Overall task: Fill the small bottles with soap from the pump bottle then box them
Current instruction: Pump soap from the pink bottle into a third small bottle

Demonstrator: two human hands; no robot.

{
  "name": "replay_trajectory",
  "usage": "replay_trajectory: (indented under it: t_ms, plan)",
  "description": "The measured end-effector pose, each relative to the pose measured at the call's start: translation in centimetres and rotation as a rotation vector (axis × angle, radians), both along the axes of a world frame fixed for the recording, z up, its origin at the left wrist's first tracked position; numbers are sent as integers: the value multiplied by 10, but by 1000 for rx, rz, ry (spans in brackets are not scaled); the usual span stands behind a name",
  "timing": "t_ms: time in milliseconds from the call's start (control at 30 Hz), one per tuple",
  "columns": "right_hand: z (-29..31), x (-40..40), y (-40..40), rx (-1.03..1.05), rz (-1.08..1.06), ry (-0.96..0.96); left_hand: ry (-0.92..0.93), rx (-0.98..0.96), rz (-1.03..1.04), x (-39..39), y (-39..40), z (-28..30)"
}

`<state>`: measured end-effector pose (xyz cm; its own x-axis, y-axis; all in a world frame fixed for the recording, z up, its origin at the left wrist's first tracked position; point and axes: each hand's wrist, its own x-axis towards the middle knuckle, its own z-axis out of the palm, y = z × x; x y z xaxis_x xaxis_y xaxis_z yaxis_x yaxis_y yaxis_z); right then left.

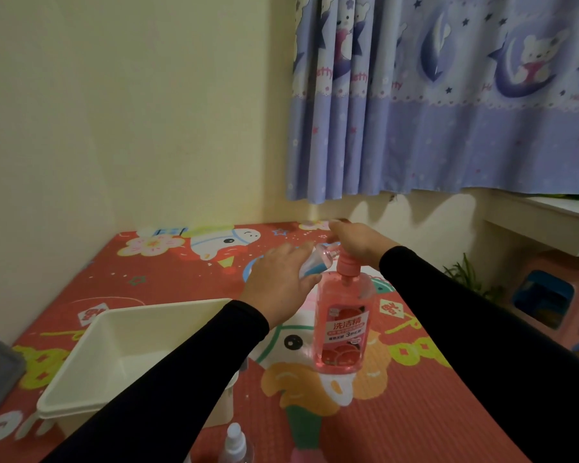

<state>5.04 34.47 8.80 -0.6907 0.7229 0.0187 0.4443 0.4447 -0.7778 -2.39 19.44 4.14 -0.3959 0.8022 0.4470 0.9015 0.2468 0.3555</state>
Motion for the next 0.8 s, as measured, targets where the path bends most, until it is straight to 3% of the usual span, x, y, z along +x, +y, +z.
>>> replay_trajectory:
  t_ms: [800]
  plan:
    - [9,0,9,-50,-46,-24,60,-8,10,0,1,14]
